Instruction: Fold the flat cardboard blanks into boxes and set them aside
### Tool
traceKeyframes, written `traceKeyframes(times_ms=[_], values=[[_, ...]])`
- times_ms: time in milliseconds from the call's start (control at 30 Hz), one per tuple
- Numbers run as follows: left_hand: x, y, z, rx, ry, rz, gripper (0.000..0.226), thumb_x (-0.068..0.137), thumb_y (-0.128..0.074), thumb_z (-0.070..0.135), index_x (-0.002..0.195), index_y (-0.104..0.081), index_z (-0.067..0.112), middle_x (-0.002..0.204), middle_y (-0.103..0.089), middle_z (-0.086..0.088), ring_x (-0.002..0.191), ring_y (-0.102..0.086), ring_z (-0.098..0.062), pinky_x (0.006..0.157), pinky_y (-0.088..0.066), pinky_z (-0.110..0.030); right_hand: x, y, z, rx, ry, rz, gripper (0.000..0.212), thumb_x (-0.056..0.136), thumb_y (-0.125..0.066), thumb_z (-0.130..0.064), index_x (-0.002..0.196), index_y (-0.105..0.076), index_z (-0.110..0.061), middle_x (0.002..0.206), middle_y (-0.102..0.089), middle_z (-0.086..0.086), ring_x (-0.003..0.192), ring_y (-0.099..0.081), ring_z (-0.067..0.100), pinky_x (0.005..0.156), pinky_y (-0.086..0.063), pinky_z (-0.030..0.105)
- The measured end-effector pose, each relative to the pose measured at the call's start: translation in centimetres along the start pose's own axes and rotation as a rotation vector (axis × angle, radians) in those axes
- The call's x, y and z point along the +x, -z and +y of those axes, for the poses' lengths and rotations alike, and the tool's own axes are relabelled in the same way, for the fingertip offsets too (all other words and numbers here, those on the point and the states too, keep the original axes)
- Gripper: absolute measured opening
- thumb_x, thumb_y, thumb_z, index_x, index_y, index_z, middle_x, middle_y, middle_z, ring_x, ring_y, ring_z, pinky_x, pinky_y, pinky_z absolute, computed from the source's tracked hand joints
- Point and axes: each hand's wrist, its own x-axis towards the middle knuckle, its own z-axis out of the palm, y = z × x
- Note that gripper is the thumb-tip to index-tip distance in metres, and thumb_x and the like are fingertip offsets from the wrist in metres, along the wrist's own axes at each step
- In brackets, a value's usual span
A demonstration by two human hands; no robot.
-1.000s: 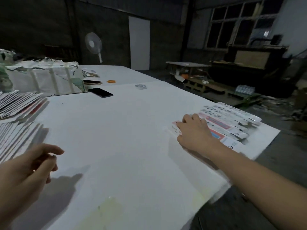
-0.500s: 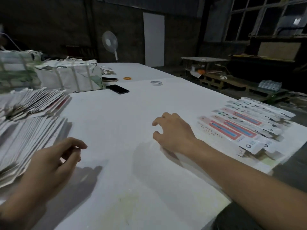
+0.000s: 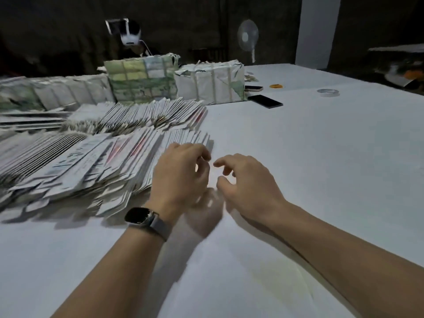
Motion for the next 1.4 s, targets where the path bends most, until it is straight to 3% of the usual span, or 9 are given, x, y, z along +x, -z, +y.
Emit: traceKeyframes(times_ms=[133, 267, 433, 667, 900, 1000, 1133, 1233, 1400], values=[[0.8, 2.3, -1.9, 0.286, 0.193, 0.126, 0.031, 0.087, -0.058, 0.025, 0.117, -0.066, 0.024, 0.121, -0.065, -0.006, 0.119, -0.05, -0.035, 0.099, -0.036, -0.05, -0.2, -0.4, 0.1, 0.043, 0.058, 0.024, 0.036, 0.087, -0.049, -0.036, 0.118, -0.066, -0.029, 0.096, -0.06, -0.015, 0.093, -0.045, 0.008, 0.083, -0.045, 0.034], [0.7, 3.4, -3.9, 0.492, 0.606, -0.344, 0.056, 0.097, -0.044, 0.039, 0.15, -0.031, 0.028, 0.154, -0.038, -0.013, 0.143, -0.028, -0.047, 0.114, -0.02, -0.064, -0.7, -0.9, 0.5, 0.067, 0.105, 0.019, 0.027, 0.091, -0.055, -0.03, 0.115, -0.066, -0.031, 0.092, -0.055, -0.018, 0.089, -0.039, 0.004, 0.08, -0.04, 0.03], [0.7, 2.8, -3.3, 0.535, 0.404, -0.289, 0.049, 0.099, -0.044, 0.033, 0.147, -0.04, 0.026, 0.133, -0.06, -0.013, 0.122, -0.052, -0.044, 0.097, -0.043, -0.052, -0.7, -0.7, 0.8, 0.102, 0.098, 0.032, 0.03, 0.085, -0.05, -0.032, 0.11, -0.068, -0.032, 0.088, -0.056, -0.018, 0.086, -0.041, 0.003, 0.079, -0.041, 0.029], [0.7, 2.7, -2.0, 0.428, 0.228, -0.124, 0.045, 0.093, -0.052, 0.009, 0.136, -0.057, 0.022, 0.116, -0.07, -0.01, 0.111, -0.054, -0.039, 0.089, -0.046, -0.047, -0.6, -0.5, 0.7, 0.12, 0.084, 0.036, 0.025, 0.088, -0.056, -0.025, 0.108, -0.069, -0.028, 0.09, -0.062, -0.014, 0.09, -0.05, 0.008, 0.083, -0.047, 0.033], [-0.3, 0.6, 2.4, -0.006, -0.068, 0.13, 0.049, 0.08, -0.055, -0.01, 0.123, -0.066, 0.011, 0.119, -0.063, -0.007, 0.091, -0.06, -0.027, 0.075, -0.05, -0.04, -0.4, 0.1, 0.1, 0.221, 0.037, 0.069, 0.027, 0.082, -0.056, -0.024, 0.104, -0.071, -0.023, 0.088, -0.068, -0.01, 0.088, -0.059, 0.015, 0.083, -0.05, 0.038], [-0.5, -0.3, 2.9, -0.258, 0.066, 0.162, 0.047, 0.078, -0.057, -0.009, 0.116, -0.065, 0.015, 0.112, -0.057, 0.005, 0.086, -0.05, -0.003, 0.075, -0.041, -0.012, -0.3, 0.1, 0.0, 0.282, 0.021, 0.116, 0.019, 0.082, -0.053, -0.026, 0.092, -0.068, -0.021, 0.083, -0.067, -0.007, 0.082, -0.061, 0.017, 0.076, -0.053, 0.04], [-0.4, -0.7, 3.2, -0.746, 0.425, 0.205, 0.034, 0.076, -0.054, 0.004, 0.097, -0.064, 0.029, 0.092, -0.059, 0.007, 0.066, -0.051, -0.01, 0.054, -0.044, -0.025, 0.0, 0.3, 0.1, 0.421, -0.081, 0.232, 0.013, 0.089, -0.062, -0.015, 0.098, -0.065, -0.024, 0.084, -0.06, -0.012, 0.082, -0.058, 0.015, 0.081, -0.053, 0.045], [-0.3, -0.7, 3.6, -1.014, 0.63, 0.262, 0.036, 0.08, -0.046, -0.005, 0.095, -0.063, 0.024, 0.086, -0.054, 0.003, 0.052, -0.05, -0.004, 0.046, -0.045, -0.023, 0.5, 0.7, 0.5, 0.452, -0.187, 0.303, 0.026, 0.089, -0.067, -0.018, 0.108, -0.056, -0.033, 0.106, -0.053, -0.011, 0.107, -0.051, 0.015, 0.1, -0.045, 0.045], [-0.8, -0.6, 4.4, -1.053, 0.674, 0.308, 0.043, 0.086, -0.039, -0.016, 0.096, -0.06, 0.02, 0.1, -0.053, 0.0, 0.042, -0.047, 0.002, 0.039, -0.037, -0.017, 0.8, 2.4, 1.5, 0.547, -0.322, 0.453, 0.065, 0.087, -0.07, -0.019, 0.139, -0.038, -0.04, 0.137, -0.038, -0.014, 0.123, -0.04, 0.006, 0.106, -0.034, 0.029]])
